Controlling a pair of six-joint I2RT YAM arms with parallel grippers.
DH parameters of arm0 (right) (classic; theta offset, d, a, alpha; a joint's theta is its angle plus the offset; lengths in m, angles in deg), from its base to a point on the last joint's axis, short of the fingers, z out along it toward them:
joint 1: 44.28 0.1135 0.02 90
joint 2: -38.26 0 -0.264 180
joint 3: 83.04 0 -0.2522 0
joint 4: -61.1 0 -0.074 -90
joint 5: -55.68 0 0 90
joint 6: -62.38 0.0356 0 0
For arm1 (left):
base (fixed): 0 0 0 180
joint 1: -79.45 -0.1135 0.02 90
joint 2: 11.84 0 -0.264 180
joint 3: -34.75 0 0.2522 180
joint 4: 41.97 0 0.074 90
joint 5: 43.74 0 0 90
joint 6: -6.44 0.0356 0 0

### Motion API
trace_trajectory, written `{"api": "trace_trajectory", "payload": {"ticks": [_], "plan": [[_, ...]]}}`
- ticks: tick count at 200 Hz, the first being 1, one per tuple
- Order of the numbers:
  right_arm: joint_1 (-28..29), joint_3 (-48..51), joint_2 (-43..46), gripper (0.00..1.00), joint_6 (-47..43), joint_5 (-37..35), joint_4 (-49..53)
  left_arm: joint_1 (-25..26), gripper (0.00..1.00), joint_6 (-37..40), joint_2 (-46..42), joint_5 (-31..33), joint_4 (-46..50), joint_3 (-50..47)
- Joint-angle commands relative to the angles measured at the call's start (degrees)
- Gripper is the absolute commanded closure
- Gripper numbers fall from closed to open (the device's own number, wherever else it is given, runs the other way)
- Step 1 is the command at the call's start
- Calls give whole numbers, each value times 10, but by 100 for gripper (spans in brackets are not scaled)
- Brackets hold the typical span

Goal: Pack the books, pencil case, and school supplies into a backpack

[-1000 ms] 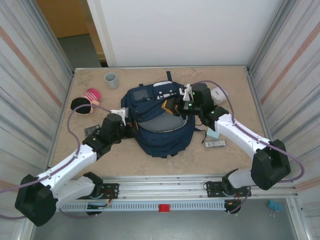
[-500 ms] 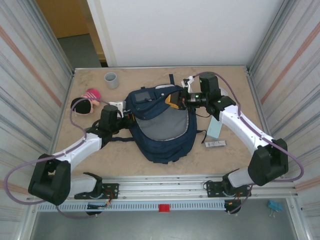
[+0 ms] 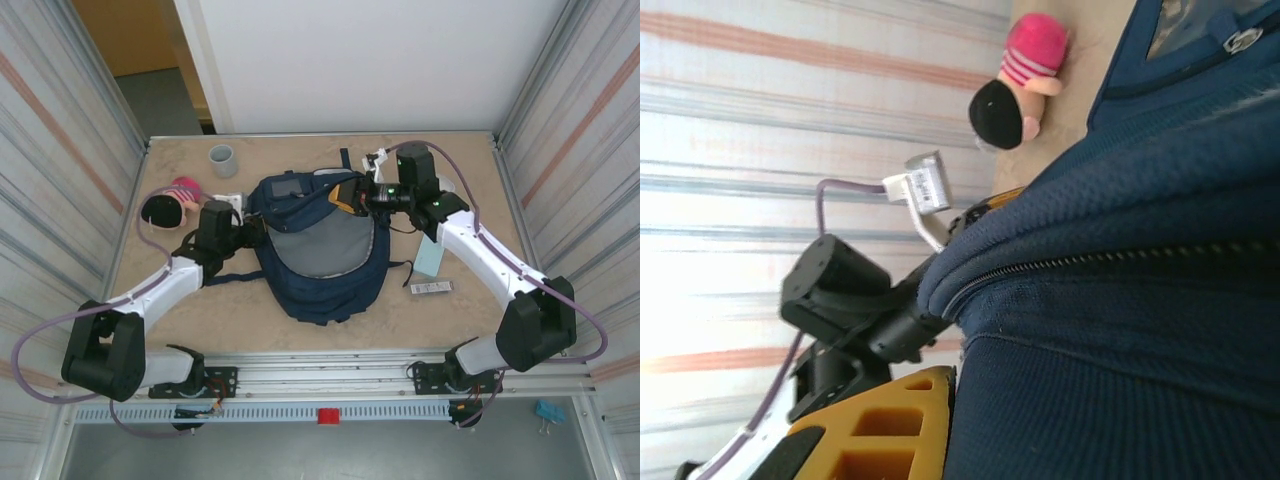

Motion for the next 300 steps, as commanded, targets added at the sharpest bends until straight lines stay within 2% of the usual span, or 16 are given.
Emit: {"api": "trace_trajectory", "payload": {"ticks": [1,25,45,91,109,157,185,214,244,279,300], "plan": [[21,19,28,93,8,-99,-59,-6,56,-37,-31,2,55,27],[50,38,20,93,21,-181,-94,-4,42,-78,-76,-21,103,27],[74,44,1,94,25,-212,-118,3,34,-114,-125,-26,132,17],[124,43,-58,91,38,-240,-141,41,29,-158,-219,12,199,1],[141,44,-70,83,47,-244,-128,46,28,-186,-245,16,213,-10],[178,70,-35,51,45,-277,-12,61,24,-216,-266,8,247,-16],[179,69,14,41,14,-297,100,73,21,-223,-260,7,251,-13],[156,40,59,37,-53,-292,239,86,19,-241,-241,2,248,1],[83,3,78,33,-139,-256,369,105,16,-222,-203,-14,238,40],[-17,-28,67,31,-238,-213,436,116,13,-203,-148,-39,228,80],[-68,-44,46,29,-293,-213,464,121,12,-207,-122,-46,208,81]]}}
